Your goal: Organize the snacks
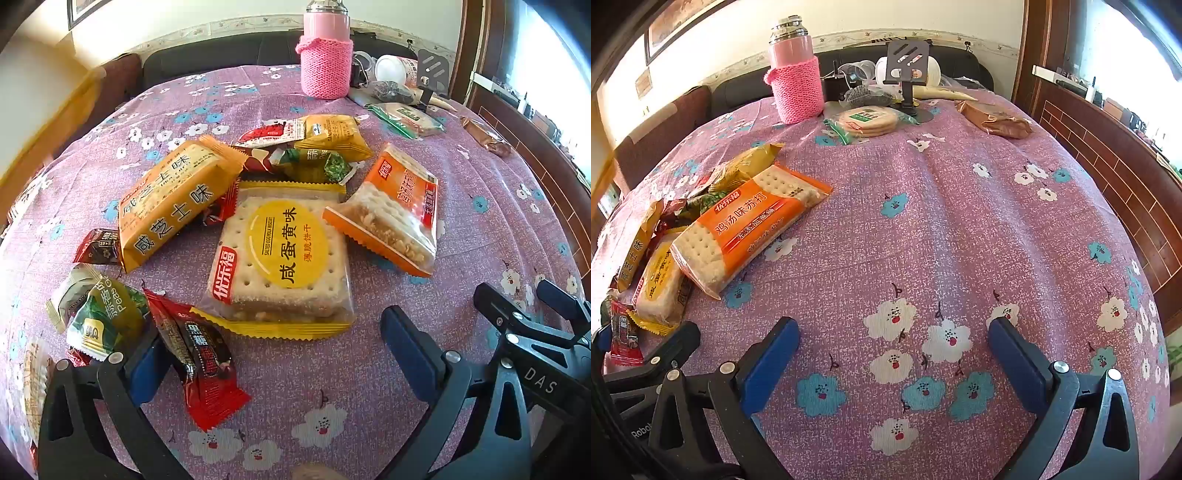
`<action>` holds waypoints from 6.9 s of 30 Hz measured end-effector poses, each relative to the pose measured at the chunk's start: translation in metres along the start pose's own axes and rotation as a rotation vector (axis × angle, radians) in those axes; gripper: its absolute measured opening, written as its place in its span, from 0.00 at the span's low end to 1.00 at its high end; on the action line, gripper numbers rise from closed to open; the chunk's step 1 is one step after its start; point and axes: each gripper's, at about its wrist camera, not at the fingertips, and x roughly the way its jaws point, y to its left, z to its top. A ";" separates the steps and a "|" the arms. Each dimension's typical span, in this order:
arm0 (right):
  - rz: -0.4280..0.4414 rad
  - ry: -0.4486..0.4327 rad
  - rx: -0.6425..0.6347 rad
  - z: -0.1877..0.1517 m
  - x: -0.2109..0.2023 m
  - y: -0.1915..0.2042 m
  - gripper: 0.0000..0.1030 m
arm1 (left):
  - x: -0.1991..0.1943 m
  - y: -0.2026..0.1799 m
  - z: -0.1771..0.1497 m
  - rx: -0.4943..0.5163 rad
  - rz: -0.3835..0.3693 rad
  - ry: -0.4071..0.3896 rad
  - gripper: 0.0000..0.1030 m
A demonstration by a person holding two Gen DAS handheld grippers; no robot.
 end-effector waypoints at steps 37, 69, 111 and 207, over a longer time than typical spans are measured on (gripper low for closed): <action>-0.001 0.001 0.000 0.000 0.000 0.000 1.00 | 0.000 0.000 0.000 0.000 0.000 0.001 1.00; -0.001 0.001 0.000 0.000 0.000 0.000 1.00 | -0.001 0.000 -0.001 0.002 0.002 0.009 1.00; 0.003 0.002 0.001 0.000 0.000 0.000 1.00 | -0.135 0.001 -0.075 0.263 -0.336 -0.127 0.92; 0.604 0.021 -0.052 -0.044 -0.080 0.019 0.31 | -0.048 0.038 -0.028 0.078 -0.194 0.032 0.24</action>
